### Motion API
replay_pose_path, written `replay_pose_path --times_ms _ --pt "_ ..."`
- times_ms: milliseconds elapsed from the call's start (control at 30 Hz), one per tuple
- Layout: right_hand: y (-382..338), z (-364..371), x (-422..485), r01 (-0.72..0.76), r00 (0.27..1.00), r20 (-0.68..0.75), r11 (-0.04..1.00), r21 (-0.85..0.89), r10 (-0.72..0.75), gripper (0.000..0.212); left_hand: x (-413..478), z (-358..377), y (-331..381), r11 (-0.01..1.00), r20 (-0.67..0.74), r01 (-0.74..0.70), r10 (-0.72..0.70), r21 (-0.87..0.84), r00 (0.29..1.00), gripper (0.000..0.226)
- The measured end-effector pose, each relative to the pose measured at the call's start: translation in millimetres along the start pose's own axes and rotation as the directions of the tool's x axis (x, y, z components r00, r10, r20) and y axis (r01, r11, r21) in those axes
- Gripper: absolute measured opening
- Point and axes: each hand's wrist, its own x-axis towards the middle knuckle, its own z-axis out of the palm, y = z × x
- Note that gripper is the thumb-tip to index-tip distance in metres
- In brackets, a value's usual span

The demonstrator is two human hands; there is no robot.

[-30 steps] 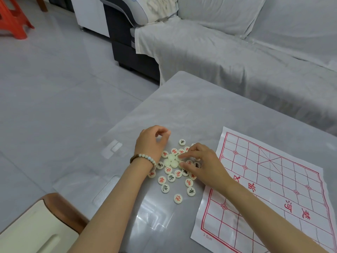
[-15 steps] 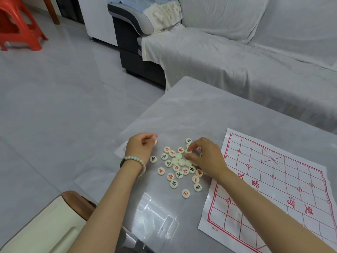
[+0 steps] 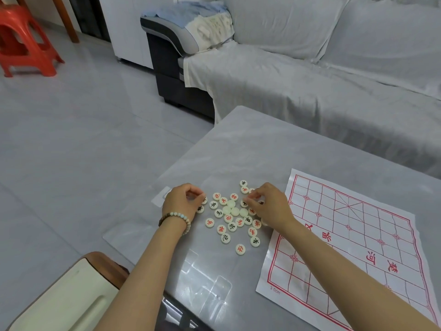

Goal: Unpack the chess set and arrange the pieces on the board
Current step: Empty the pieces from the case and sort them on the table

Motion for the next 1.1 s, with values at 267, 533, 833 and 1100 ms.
replay_pose_path --times_ms 267,533,833,1100 --pt "-14 12 -7 0.310 0.951 0.022 0.951 -0.019 -0.309 0.016 -18 -2 15 0.799 0.184 -0.382 0.334 0.465 0.924 0.028" --pt "-13 15 0 0.249 0.968 -0.002 0.959 -0.134 -0.252 0.022 -35 10 15 0.689 0.339 -0.441 0.290 0.575 0.895 0.033" --pt "-12 15 4 0.186 0.982 0.038 0.983 0.000 -0.186 0.013 -33 13 16 0.683 0.354 -0.440 0.274 0.583 0.894 0.038" --pt "-10 15 9 0.145 0.987 -0.094 0.976 0.160 -0.131 0.010 -36 19 18 0.680 0.434 -0.477 0.251 0.557 0.865 0.047"
